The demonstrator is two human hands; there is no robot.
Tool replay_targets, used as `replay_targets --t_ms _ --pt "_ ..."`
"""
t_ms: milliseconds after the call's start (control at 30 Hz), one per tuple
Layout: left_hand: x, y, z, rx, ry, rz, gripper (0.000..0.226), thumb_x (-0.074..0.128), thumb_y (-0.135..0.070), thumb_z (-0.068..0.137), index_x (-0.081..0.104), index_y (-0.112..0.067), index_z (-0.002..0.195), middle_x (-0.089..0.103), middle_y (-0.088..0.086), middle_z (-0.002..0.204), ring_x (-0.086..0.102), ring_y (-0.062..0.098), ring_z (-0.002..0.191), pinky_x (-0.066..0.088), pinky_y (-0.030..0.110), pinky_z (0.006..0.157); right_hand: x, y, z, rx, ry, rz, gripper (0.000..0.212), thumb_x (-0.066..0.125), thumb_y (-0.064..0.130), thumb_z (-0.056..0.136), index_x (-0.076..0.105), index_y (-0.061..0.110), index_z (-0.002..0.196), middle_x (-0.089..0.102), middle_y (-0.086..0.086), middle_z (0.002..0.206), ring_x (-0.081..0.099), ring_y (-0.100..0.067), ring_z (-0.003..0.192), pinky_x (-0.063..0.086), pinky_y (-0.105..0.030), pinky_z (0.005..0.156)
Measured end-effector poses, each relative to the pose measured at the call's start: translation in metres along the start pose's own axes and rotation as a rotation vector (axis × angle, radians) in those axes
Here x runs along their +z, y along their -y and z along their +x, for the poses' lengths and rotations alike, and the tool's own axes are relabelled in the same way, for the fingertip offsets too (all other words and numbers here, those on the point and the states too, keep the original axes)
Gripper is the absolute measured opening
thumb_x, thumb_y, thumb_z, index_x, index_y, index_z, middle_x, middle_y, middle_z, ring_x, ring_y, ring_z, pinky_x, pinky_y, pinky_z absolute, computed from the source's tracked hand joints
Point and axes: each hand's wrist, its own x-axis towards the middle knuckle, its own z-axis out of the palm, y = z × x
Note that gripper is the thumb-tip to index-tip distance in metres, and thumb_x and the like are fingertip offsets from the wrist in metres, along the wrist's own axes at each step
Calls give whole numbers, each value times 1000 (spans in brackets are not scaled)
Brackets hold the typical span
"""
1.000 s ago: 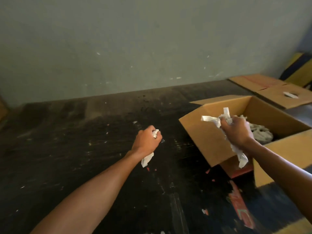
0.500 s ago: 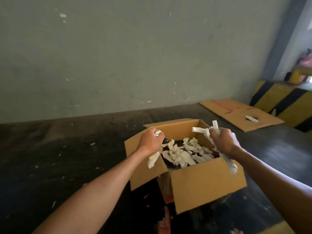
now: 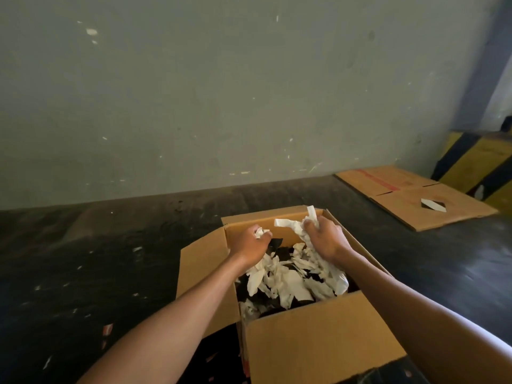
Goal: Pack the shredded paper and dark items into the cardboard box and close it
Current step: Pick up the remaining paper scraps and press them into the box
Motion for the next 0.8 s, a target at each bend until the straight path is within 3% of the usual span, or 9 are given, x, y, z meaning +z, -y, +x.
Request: replay_targets --t_ms 100,233,333,400,467,567,667,733,800 --pt "7 4 13 -44 31 -1 39 53 -39 98 58 -11 124 64 4 120 59 19 104 46 35 83 5 -12 21 -21 79 -52 45 30 46 104 53 11 122 64 -4 103 64 -13 85 48 -28 68" --pt "14 1 22 -122 88 -23 59 54 -55 94 50 -17 139 55 0 139 53 22 124 41 32 92 7 -27 48 -59 203 -84 43 31 43 104 51 16 130 53 -5 132 57 -19 111 46 -41 101" --pt "23 -1 27 -209 135 39 75 28 -73 92 46 -22 144 45 3 150 43 26 135 34 40 101 6 -39 69 -89 285 -149 29 45 35 102 61 16 116 61 -6 123 65 -16 100 53 -37 93" --pt "29 -2 31 -259 120 25 67 21 -65 98 51 -23 140 46 6 150 44 28 134 32 42 106 5 -47 81 -126 344 -231 29 52 30 100 59 17 125 65 -2 122 66 -16 104 51 -27 88" --pt "34 1 36 -283 88 49 52 28 -48 103 65 -16 121 59 9 131 56 25 114 41 40 99 1 -52 89 -159 397 -280 35 56 32 98 55 20 130 68 0 117 68 -13 98 53 -26 82" --pt "44 11 45 -282 38 166 31 39 -28 103 67 -19 110 66 1 112 63 21 95 52 39 88 -1 -60 99 -169 427 -242 39 46 51 98 64 17 108 71 -3 88 70 -16 76 56 -31 69" --pt "53 18 45 -259 -62 188 24 44 -19 102 66 -27 108 62 -5 112 60 13 95 50 25 71 1 -63 113 -149 455 -173 64 24 59 99 67 13 91 71 -9 84 69 -23 80 54 -44 81" --pt "58 20 44 -238 -137 196 22 46 -16 101 65 -27 102 65 -3 111 61 10 92 50 24 70 5 -68 124 -195 521 -146 56 30 47 102 65 5 90 70 -13 85 67 -27 82 54 -46 83" --pt "61 18 43 -248 -185 212 17 48 -21 101 64 -27 100 67 -4 100 64 12 86 56 35 76 9 -73 131 -255 575 -146 34 46 34 101 65 7 89 68 -4 85 63 -17 81 51 -35 79"
